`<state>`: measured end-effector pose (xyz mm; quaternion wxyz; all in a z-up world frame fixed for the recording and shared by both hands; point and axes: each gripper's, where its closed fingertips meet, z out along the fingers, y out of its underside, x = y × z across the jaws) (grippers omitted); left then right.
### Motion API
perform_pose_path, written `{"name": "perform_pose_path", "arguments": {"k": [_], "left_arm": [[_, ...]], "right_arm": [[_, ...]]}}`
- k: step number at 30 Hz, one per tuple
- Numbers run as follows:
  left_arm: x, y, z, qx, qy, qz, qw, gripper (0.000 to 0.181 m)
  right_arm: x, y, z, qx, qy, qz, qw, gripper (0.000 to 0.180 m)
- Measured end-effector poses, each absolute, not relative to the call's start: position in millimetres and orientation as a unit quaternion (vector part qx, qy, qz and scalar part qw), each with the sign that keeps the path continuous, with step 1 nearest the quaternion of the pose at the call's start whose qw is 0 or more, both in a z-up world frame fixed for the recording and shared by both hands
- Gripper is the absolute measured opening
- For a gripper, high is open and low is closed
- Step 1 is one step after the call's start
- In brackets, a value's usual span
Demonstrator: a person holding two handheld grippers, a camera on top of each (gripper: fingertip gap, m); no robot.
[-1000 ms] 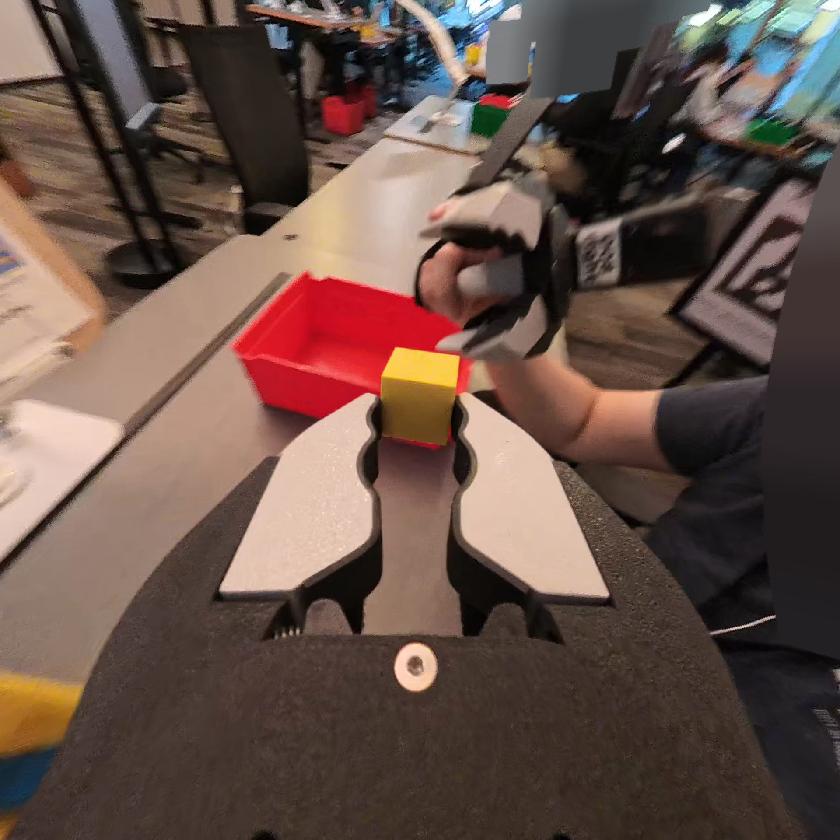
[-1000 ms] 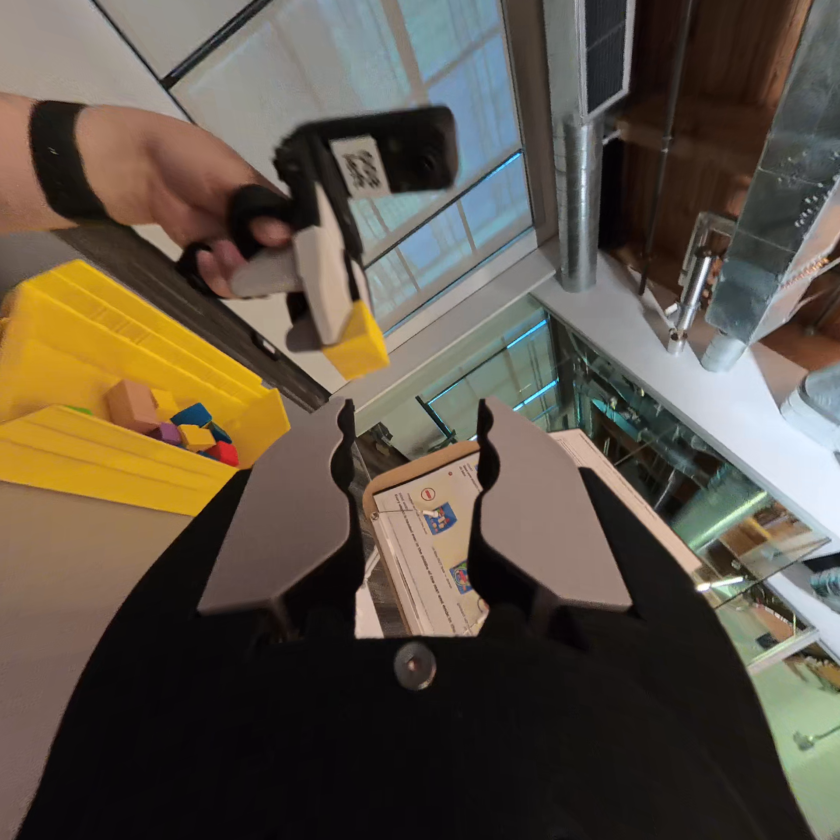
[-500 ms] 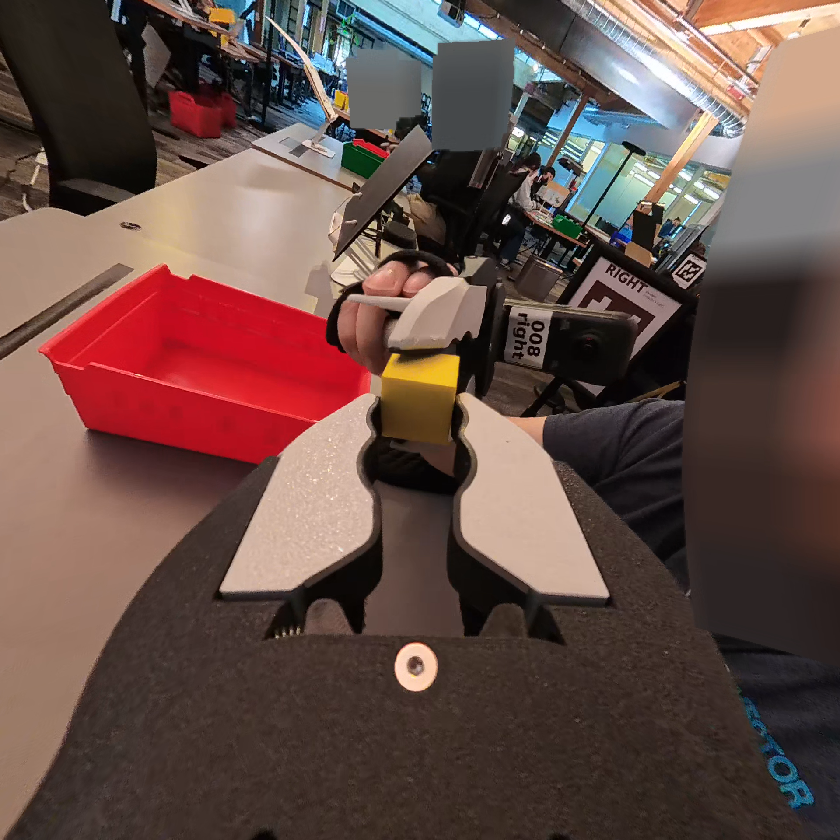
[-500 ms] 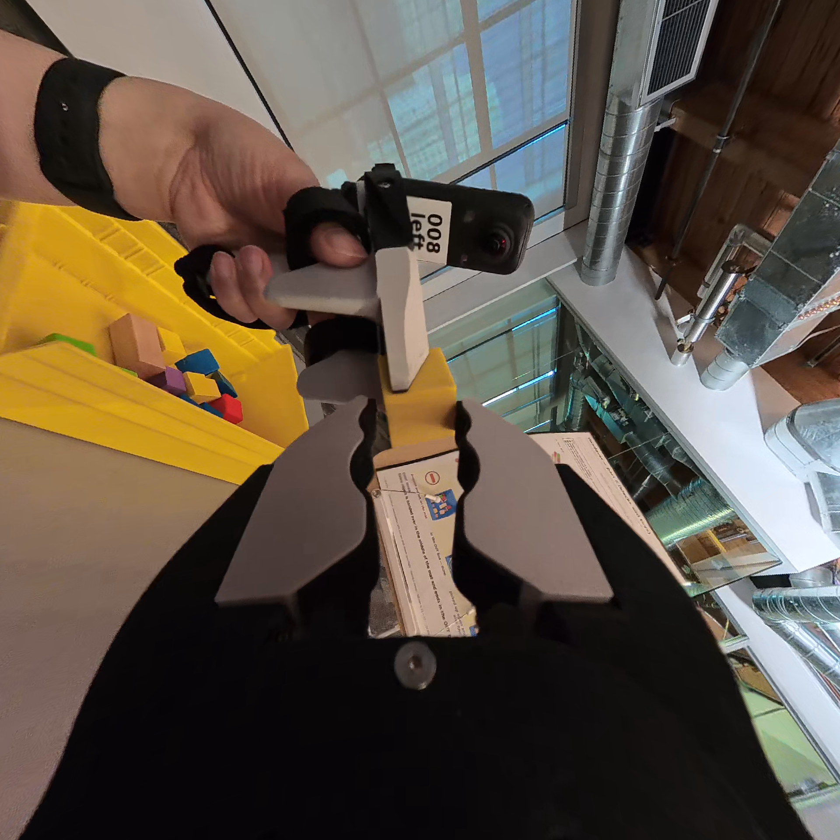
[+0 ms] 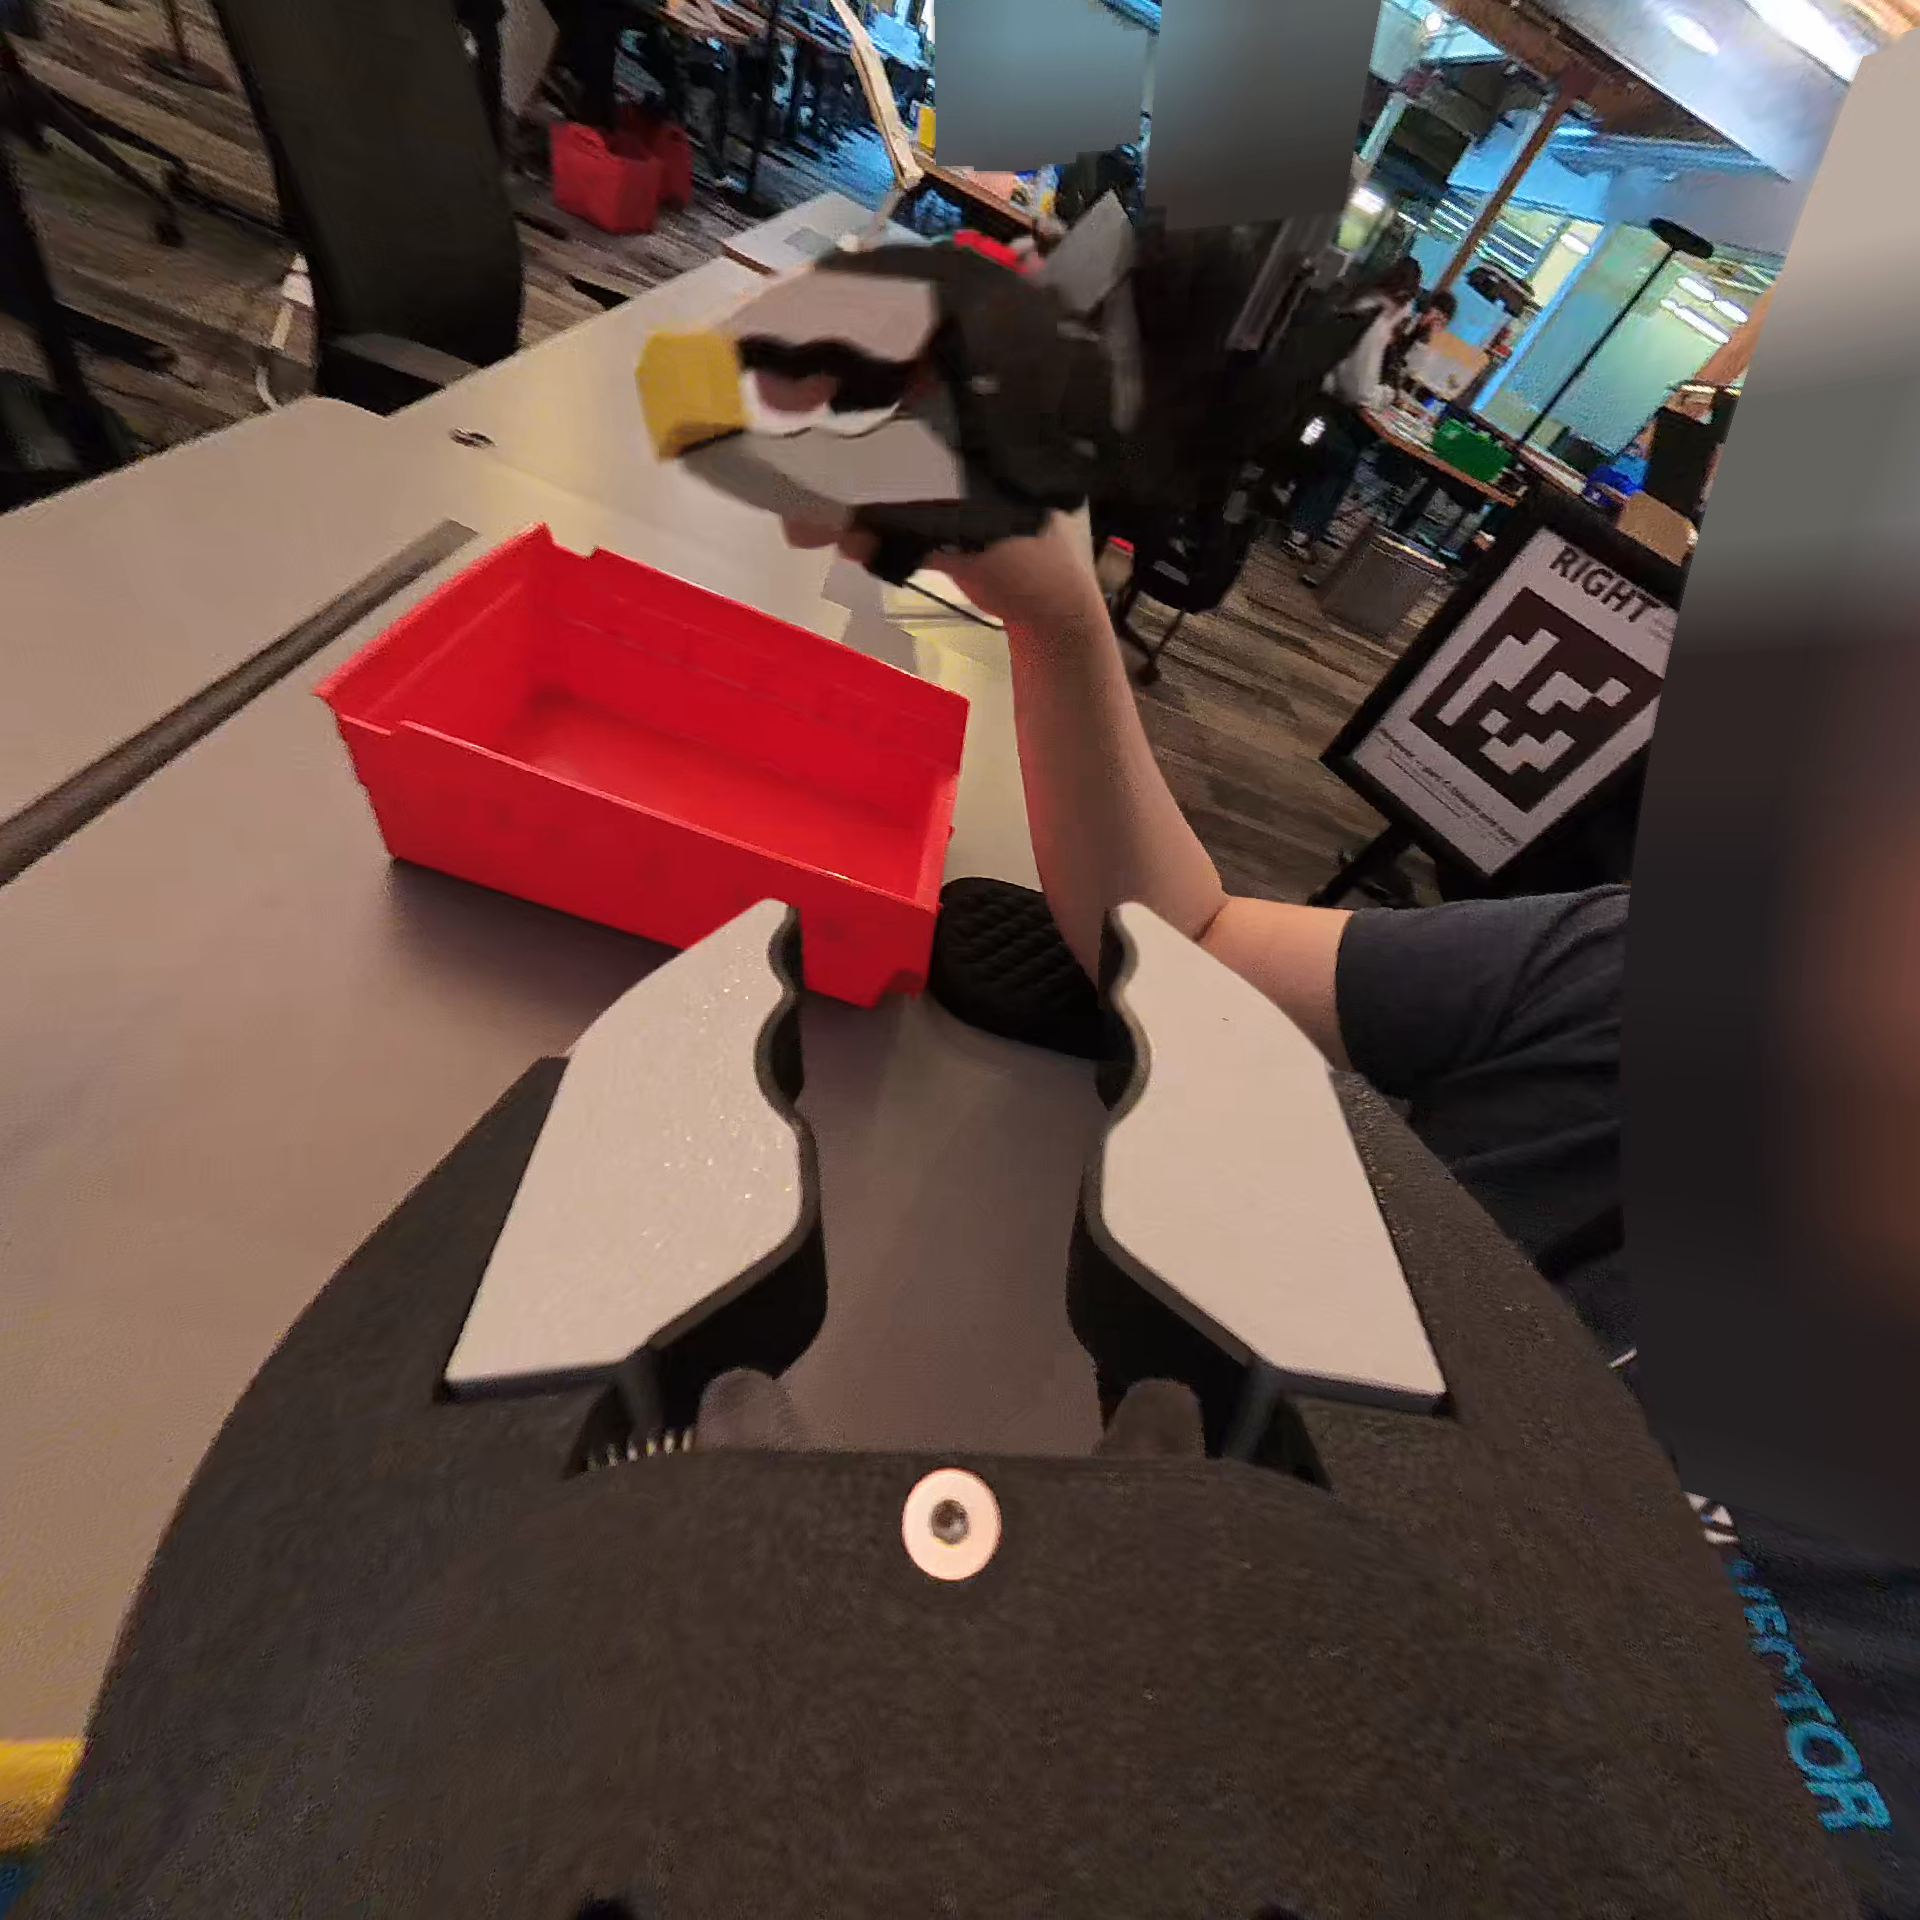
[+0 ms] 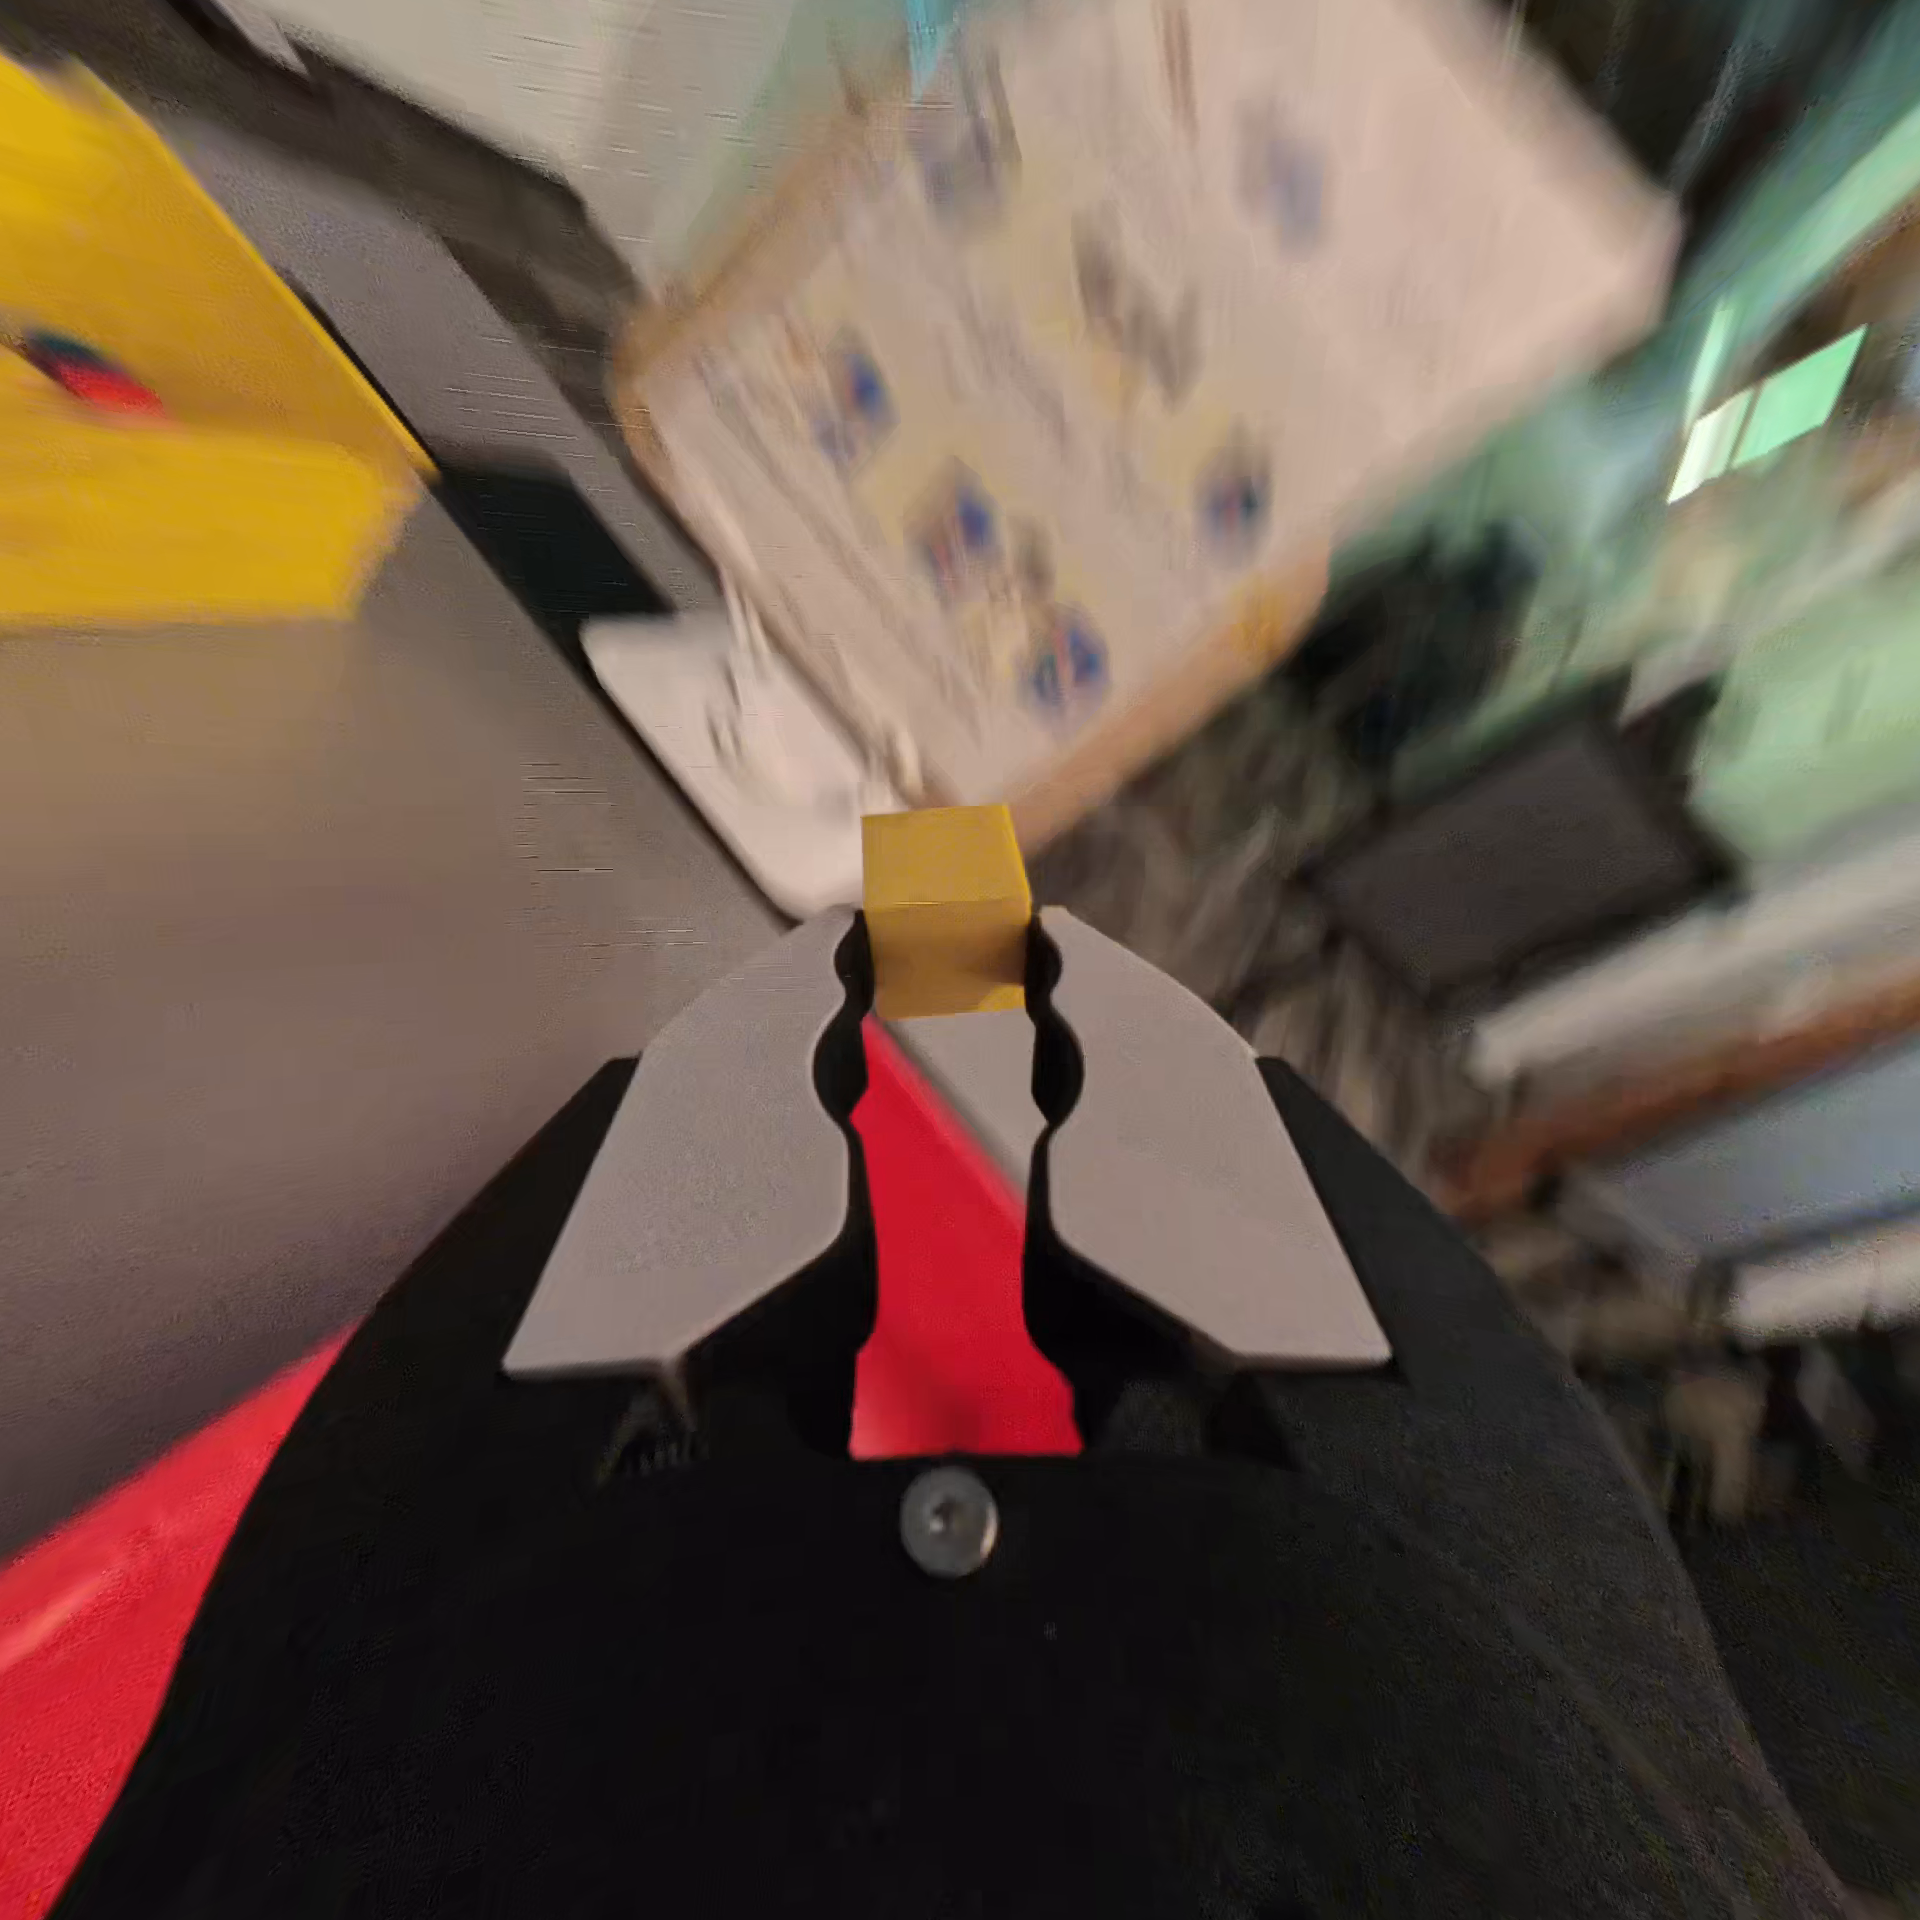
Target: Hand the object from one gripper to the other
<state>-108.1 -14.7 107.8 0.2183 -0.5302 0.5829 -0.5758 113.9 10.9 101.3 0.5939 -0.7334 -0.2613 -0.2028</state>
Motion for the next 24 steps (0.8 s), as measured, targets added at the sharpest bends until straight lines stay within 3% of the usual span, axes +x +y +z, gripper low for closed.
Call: {"name": "perform_pose_path", "arguments": {"k": [4, 9, 15, 24], "left_arm": [[-115.6, -4.3, 108.3, -0.546, 0.577, -0.561, 0.232, 0.052], [-119.9, -3.4, 111.4, -0.547, 0.574, -0.562, 0.236, 0.051], [-123.0, 0.0, 113.2, -0.550, 0.571, -0.559, 0.243, 0.049], [-125.4, 6.7, 114.3, -0.557, 0.561, -0.561, 0.247, 0.048]], "right_arm": [[231.1, 11.9, -21.3, -0.915, -0.033, -0.146, 0.375, 0.029], [248.2, 2.5, -109.7, -0.965, 0.138, -0.033, 0.220, 0.029], [276.1, 5.5, -134.8, -0.960, 0.170, -0.114, 0.189, 0.030], [278.1, 7.2, -152.3, -0.959, 0.201, -0.093, 0.177, 0.029]]}}
